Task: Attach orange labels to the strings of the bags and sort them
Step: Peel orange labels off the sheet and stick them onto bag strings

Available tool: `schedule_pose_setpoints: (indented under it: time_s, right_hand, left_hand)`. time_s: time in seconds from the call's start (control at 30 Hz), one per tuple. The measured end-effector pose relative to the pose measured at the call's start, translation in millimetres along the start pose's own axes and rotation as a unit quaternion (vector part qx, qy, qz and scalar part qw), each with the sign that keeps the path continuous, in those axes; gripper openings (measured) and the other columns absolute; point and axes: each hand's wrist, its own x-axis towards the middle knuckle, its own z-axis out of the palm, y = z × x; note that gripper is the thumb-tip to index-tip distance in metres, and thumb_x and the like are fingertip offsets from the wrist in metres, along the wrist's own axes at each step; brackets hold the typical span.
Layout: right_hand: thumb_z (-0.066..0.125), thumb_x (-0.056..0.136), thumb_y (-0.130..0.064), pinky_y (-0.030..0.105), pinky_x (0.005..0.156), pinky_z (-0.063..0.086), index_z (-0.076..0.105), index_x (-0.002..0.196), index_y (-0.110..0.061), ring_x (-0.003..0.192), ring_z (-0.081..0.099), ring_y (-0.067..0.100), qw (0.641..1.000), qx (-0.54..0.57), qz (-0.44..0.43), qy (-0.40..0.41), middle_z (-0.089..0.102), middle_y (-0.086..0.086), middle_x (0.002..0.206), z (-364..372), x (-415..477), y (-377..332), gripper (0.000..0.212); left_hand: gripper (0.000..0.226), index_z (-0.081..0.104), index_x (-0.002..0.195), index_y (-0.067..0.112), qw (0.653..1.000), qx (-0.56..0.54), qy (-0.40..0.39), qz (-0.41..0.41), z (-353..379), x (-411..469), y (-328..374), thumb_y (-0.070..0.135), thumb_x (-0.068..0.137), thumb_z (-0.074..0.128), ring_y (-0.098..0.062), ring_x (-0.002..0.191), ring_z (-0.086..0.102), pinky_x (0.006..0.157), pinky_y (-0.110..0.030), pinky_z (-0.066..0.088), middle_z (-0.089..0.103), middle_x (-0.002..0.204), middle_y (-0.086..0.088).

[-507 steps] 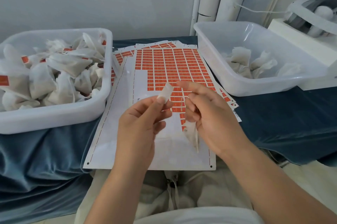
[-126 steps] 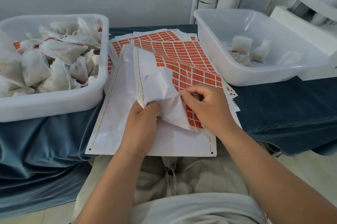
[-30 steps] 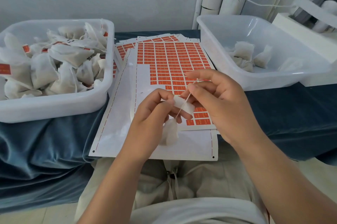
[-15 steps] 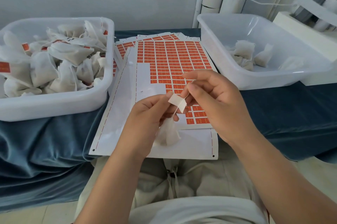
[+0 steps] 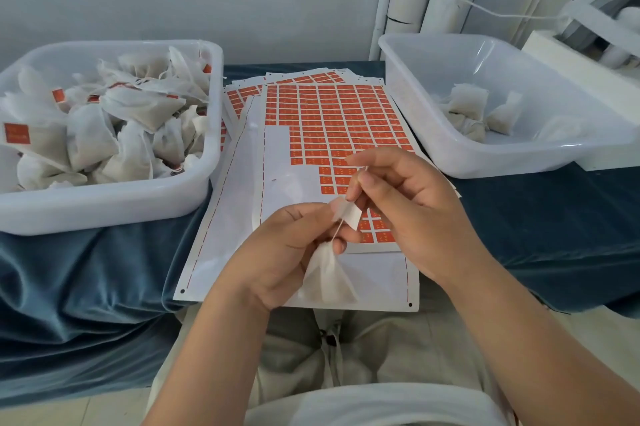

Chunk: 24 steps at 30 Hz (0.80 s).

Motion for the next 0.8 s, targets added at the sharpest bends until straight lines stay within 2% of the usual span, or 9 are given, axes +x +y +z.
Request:
schedule_pose_setpoints:
  time_s: [0.1,0.33,0.53,0.63,0.67,0.73,0.8]
  right_hand:
    - [0.058,0.101,-0.03,0.029,0.084,0.06,0.072,0.116,-0.038,0.094,0.074,0.02,1.0,0.005,0.0,0.004,0.076,-0.003,0.095,0.1,-0.1,0.0,0.022]
    - [0.058,0.101,-0.034,0.031,0.089,0.061,0.071,0.115,-0.044,0.1,0.075,0.021,1.0,-0.006,0.014,0.021,0.077,-0.004,0.101,1.4,-0.6,0.9,0.021]
    - [0.057,0.102,-0.029,0.027,0.088,0.061,0.072,0.115,-0.04,0.103,0.075,0.019,0.997,0.013,0.062,0.033,0.078,-0.004,0.102,3.9,0.4,2.9,0.023]
    - [0.053,0.106,-0.029,0.03,0.087,0.061,0.071,0.122,-0.038,0.106,0.075,0.022,0.993,0.074,0.084,0.03,0.079,0.001,0.107,2.3,2.2,2.4,0.026]
    - [0.051,0.107,-0.033,0.033,0.088,0.062,0.069,0.126,-0.04,0.107,0.075,0.023,0.99,0.105,0.093,0.033,0.078,0.003,0.11,2.5,3.4,2.0,0.027]
    - [0.054,0.102,-0.054,0.036,0.083,0.064,0.058,0.132,-0.048,0.102,0.077,0.024,0.986,0.109,0.114,0.056,0.078,-0.002,0.113,5.2,6.5,2.3,0.031]
    - [0.059,0.088,-0.076,0.028,0.068,0.063,0.051,0.123,-0.049,0.087,0.079,0.018,0.988,0.01,0.132,0.079,0.076,-0.014,0.103,7.8,7.2,4.7,0.045]
  left_hand:
    - [0.031,0.085,0.08,0.015,1.0,-0.009,0.005,0.001,0.1,-0.6,-0.7,0.045,0.084,0.077,-0.007,0.065,0.062,0.07,-0.019,0.055,0.077,0.081,-0.001]
    - [0.027,0.084,0.075,0.016,0.999,0.004,0.044,0.02,2.5,0.9,-1.0,0.043,0.073,0.081,-0.007,0.065,0.067,0.067,-0.017,0.055,0.078,0.08,-0.002]
    - [0.021,0.085,0.077,0.018,0.99,0.071,0.08,0.097,4.3,3.0,-3.7,0.038,0.075,0.081,-0.008,0.066,0.062,0.068,-0.016,0.052,0.078,0.079,-0.005]
    - [0.024,0.085,0.079,0.021,0.974,0.125,0.127,0.144,5.6,2.3,-5.0,0.044,0.079,0.079,-0.008,0.068,0.063,0.071,-0.014,0.053,0.078,0.079,-0.001]
    - [0.024,0.085,0.08,0.023,0.965,0.143,0.148,0.161,6.8,1.8,-5.4,0.046,0.081,0.078,-0.006,0.068,0.064,0.07,-0.012,0.052,0.078,0.077,0.002]
    - [0.021,0.084,0.081,0.029,0.946,0.179,0.193,0.187,9.7,1.2,-6.6,0.048,0.085,0.075,-0.004,0.068,0.066,0.066,-0.01,0.051,0.077,0.076,0.007]
    - [0.013,0.083,0.085,0.035,0.931,0.2,0.225,0.206,11.8,1.1,-7.3,0.043,0.091,0.075,-0.005,0.071,0.068,0.066,-0.011,0.052,0.079,0.079,0.008]
